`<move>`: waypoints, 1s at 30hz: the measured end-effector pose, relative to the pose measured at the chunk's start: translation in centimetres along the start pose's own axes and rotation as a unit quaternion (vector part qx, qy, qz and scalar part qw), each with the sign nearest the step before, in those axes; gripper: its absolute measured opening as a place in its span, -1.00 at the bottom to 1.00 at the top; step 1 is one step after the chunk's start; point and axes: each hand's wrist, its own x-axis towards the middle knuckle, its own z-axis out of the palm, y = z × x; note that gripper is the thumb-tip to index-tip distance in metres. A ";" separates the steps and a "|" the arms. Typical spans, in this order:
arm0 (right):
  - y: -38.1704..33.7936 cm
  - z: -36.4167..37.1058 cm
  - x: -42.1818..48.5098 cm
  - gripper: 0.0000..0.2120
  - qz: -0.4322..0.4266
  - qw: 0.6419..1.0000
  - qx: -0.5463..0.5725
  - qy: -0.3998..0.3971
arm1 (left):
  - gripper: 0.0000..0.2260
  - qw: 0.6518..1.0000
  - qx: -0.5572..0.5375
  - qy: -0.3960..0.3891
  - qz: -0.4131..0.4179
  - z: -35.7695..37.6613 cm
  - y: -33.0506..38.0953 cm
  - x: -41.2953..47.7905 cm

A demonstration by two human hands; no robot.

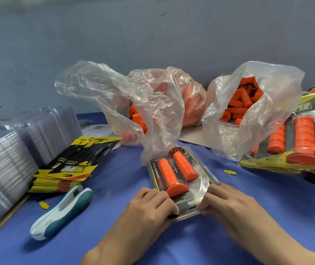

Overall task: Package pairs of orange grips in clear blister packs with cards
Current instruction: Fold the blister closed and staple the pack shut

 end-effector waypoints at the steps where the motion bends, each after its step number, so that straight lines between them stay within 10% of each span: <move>1: 0.5 -0.1 -0.2 -0.79 0.011 1.000 0.015 -0.004 | -0.91 1.000 -0.013 -0.010 0.003 -0.1 -0.2 0.0; 18: 0.0 0.6 -0.5 -0.62 -0.025 0.997 -0.073 -0.024 | -0.79 0.999 0.023 0.036 -0.017 0.7 0.9 0.6; 25: -1.0 1.3 0.1 -0.89 -0.086 0.992 -0.080 0.047 | -0.79 0.996 0.053 0.064 -0.016 0.3 1.1 0.5; 30: -0.7 2.3 0.3 -0.74 -0.076 0.987 -0.090 0.109 | -0.80 0.996 0.059 0.073 -0.007 1.2 1.4 0.6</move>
